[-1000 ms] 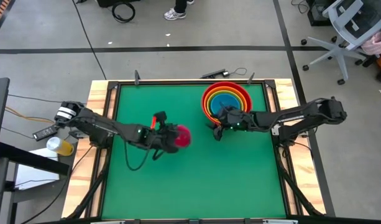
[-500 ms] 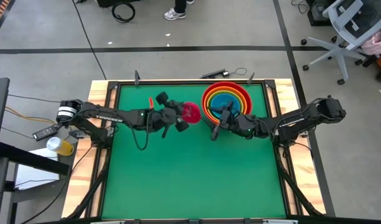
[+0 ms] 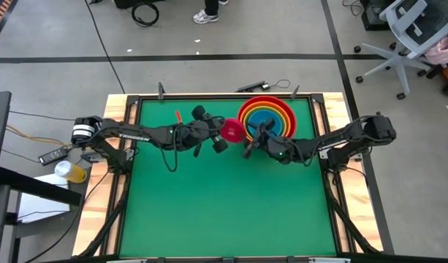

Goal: Nest bowls inside each other
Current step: Stack the pink bowl on top of the blue bowl

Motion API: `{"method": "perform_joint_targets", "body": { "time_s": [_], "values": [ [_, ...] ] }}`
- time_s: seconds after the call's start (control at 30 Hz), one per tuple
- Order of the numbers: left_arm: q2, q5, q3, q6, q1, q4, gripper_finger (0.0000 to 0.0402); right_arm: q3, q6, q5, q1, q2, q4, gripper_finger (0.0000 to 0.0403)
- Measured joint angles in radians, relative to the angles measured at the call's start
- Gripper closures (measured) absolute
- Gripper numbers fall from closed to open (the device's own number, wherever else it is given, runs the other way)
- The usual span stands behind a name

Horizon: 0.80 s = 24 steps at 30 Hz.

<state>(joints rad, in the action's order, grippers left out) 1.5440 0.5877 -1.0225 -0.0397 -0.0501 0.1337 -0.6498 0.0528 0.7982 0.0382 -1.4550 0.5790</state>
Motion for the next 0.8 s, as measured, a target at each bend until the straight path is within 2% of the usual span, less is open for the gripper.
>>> {"method": "perform_joint_targets", "body": {
  "time_s": [0.1,0.23,0.3,0.5,0.57,0.8],
  "values": [
    [0.004,-0.059,0.000,-0.031,-0.005,0.007,0.0378,0.000,0.000,0.002,-0.001,0.001,-0.024,0.0220],
    [0.003,-0.113,0.000,-0.024,-0.011,0.027,0.0359,-0.001,-0.004,0.051,-0.004,0.024,-0.056,0.0350],
    [0.003,-0.140,-0.001,-0.021,-0.009,0.052,0.0346,-0.002,0.015,0.073,-0.008,0.032,-0.075,0.0381],
    [-0.012,-0.131,0.000,-0.062,0.000,0.043,0.0286,0.000,0.047,0.198,-0.024,0.095,-0.258,0.0388],
    [-0.026,-0.127,0.000,-0.065,0.000,0.045,0.0266,0.000,0.005,0.191,-0.048,0.128,-0.347,0.0388],
    [-0.035,-0.126,0.000,-0.055,0.004,0.037,0.0228,0.000,-0.303,-0.058,-0.192,0.228,-0.665,0.0388]
  ]
}}
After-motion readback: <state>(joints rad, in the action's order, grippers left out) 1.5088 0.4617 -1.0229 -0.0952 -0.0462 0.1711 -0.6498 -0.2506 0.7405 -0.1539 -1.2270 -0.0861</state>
